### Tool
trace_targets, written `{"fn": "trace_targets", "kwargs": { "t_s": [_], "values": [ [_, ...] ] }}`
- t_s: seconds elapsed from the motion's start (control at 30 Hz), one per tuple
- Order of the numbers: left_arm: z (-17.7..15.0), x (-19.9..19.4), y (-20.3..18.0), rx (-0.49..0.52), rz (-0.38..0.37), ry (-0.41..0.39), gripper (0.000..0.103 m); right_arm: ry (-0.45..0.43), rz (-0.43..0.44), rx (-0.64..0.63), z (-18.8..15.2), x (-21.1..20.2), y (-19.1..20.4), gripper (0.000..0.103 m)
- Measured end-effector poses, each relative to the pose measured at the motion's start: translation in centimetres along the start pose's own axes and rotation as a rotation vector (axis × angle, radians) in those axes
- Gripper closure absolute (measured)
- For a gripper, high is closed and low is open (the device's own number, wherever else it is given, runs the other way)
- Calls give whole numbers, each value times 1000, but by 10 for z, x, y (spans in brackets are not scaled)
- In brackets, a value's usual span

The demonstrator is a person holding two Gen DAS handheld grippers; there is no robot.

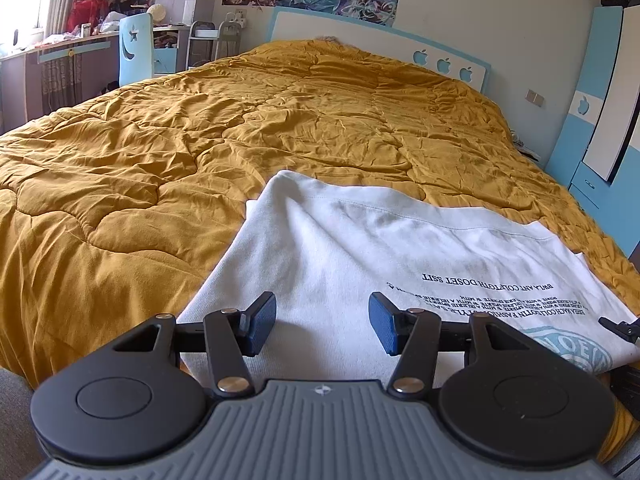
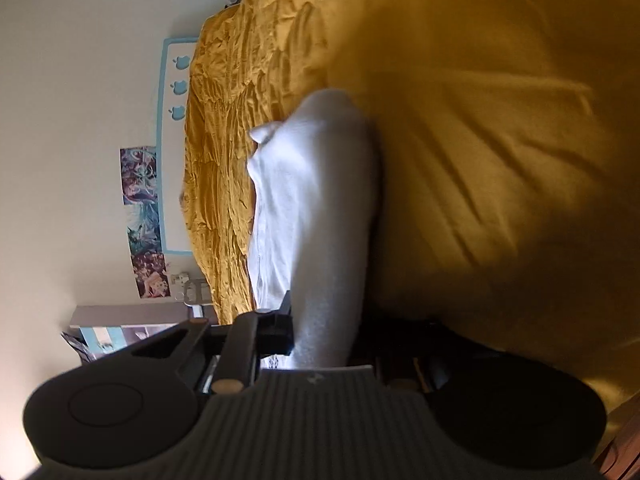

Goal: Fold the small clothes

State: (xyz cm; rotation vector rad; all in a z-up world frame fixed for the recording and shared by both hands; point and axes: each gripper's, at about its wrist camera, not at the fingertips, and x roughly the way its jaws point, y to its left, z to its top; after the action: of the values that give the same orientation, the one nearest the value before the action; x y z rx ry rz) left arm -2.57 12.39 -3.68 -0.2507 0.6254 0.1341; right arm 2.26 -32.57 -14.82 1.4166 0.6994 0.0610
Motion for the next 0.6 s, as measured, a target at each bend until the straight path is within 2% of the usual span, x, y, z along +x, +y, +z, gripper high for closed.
{"fn": "trace_targets", "kwargs": {
  "t_s": [0.17, 0.37, 0.5, 0.6],
  "values": [
    [-1, 2, 4, 11, -9, -1, 40, -62, -74, -357, -13, -4, 62, 91],
    [1, 0, 17, -31, -14, -10, 40, -115, -92, -623, -37, -7, 118, 91],
    [4, -3, 30, -85, -17, -20, 40, -162, -122, -865, -67, -6, 155, 91],
    [6, -3, 39, -109, -11, -17, 40, -229, -114, -1185, -114, -12, 176, 91]
  ]
}}
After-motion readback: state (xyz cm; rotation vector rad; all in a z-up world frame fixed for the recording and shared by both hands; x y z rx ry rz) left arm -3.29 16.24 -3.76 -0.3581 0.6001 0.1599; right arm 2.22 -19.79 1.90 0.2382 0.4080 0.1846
